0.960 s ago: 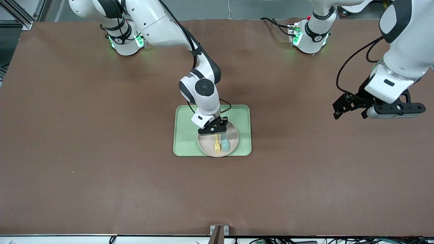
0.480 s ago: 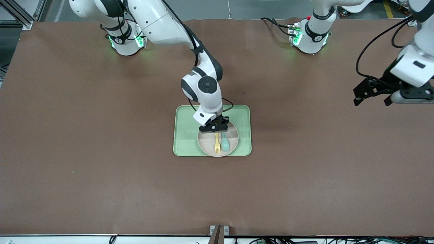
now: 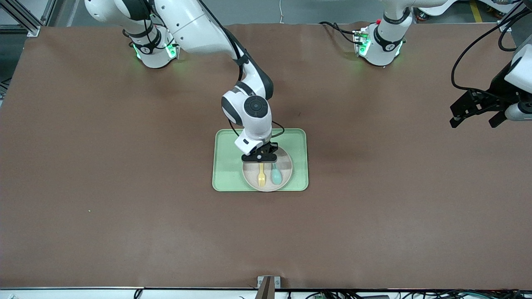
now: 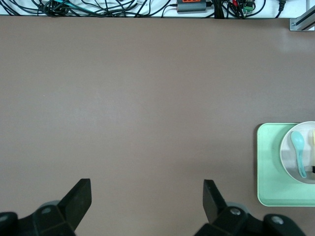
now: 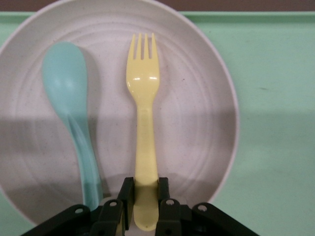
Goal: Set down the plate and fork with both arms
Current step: 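Lift the yellow fork with the right gripper and set it beside the plate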
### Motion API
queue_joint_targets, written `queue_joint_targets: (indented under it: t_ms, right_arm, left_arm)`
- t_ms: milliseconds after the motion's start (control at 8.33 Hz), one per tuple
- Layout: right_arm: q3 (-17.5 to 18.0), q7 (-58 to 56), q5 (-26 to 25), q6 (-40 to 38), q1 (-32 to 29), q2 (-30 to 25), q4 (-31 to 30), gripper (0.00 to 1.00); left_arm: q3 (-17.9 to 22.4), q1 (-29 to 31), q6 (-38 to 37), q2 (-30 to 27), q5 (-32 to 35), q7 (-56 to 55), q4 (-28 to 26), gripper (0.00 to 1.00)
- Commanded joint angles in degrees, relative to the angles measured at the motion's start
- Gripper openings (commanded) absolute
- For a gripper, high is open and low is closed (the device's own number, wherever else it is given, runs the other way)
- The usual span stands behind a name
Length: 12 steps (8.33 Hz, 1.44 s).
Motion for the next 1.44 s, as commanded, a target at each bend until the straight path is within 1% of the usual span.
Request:
queue_joint_targets:
  t_ms: [0, 120, 240, 360, 480, 600, 720, 840, 960, 1080, 1200, 1320]
  right_arm:
    - [0.81, 0.05, 1.11, -5.31, -2.97, -7.73, -3.83, 0.00]
    - [0.81, -0.39, 1.11, -5.31, -3.85, -8.63, -5.33, 0.00]
    - [0.81, -3.35, 1.20, -5.05, -5.25, -10.38, -9.00, 0.00]
    - [0.81, -3.81, 1.20, -4.61, -6.04, -12.66, -13.47, 0.00]
    - [0.81, -4.77, 1.20, -2.96, -6.92, -14.07, -16.65, 0.00]
    - [0.81, -4.78, 1.20, 0.63, -7.02, -14.17, -19.12, 0.00]
    - [0.81, -4.78, 1.20, 3.88, -7.02, -14.09, -20.97, 0.00]
    - [0.89, -4.70, 1.20, 4.35, -7.02, -13.83, -20.99, 0.01]
    - [0.89, -4.70, 1.46, 5.40, -6.67, -13.30, -20.90, 0.05]
    - [0.98, -4.61, 1.55, 6.45, -6.32, -12.08, -20.90, 0.55]
    - [1.24, -4.78, 1.55, 5.94, -5.79, -12.06, -20.98, 0.89]
    - [1.25, -4.78, 1.47, 5.33, -5.79, -12.06, -20.99, 0.97]
  left_arm:
    - [0.30, 0.01, -1.27, 0.90, 0.64, 0.95, 1.56, 1.00]
    - [0.38, 0.10, -1.27, 1.43, 0.81, 1.13, 1.39, 1.00]
    - [0.38, 0.36, -1.27, 1.52, 0.20, 2.09, 1.47, 1.00]
    - [0.38, 0.28, -1.35, 1.52, 0.11, 2.10, 1.47, 1.00]
    - [0.73, 0.36, -1.35, 1.52, -0.06, 2.27, 1.56, 1.00]
    - [1.08, 0.36, -1.27, 1.52, -1.63, 2.36, 1.56, 1.00]
    - [1.09, 0.28, -1.27, 1.52, -1.56, 2.36, 1.56, 1.00]
    - [1.09, 0.28, -1.27, 1.43, -1.82, 2.36, 1.56, 1.00]
    - [1.09, 0.19, -1.35, 1.34, -1.30, 2.27, 1.56, 1.00]
    - [1.09, 0.28, -1.35, 1.08, -1.21, 2.62, 1.56, 1.00]
    - [1.09, 0.19, -1.27, 1.17, -1.21, 2.62, 1.56, 1.00]
    - [1.09, 0.19, -1.35, 1.34, -1.12, 2.36, 1.65, 1.00]
